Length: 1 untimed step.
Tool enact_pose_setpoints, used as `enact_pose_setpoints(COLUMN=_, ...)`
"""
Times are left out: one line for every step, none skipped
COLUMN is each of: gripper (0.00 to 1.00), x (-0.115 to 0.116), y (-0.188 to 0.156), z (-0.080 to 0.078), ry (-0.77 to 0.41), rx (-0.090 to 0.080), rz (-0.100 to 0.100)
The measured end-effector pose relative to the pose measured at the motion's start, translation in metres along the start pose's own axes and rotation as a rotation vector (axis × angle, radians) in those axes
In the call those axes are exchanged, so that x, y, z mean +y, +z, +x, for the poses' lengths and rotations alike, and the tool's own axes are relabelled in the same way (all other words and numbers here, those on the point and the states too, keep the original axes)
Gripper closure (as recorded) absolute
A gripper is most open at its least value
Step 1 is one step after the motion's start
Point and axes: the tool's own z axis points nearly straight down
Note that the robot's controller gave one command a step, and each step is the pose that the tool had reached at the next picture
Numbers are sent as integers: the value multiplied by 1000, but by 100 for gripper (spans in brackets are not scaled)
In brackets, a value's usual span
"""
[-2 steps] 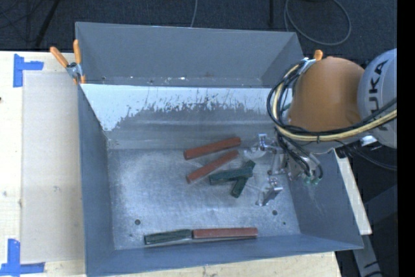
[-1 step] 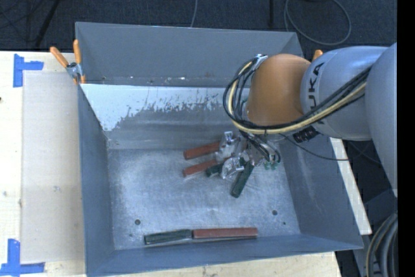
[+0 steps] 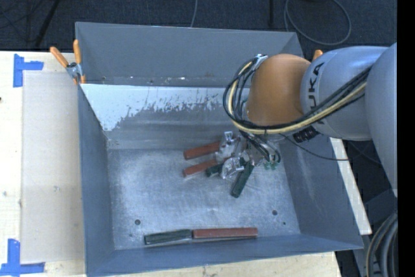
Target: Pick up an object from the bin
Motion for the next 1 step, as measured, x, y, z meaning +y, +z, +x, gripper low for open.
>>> enact_pose_setpoints(gripper=100, x=10, y=-154, z=-3, ry=-50, rx=7, rz=-2)
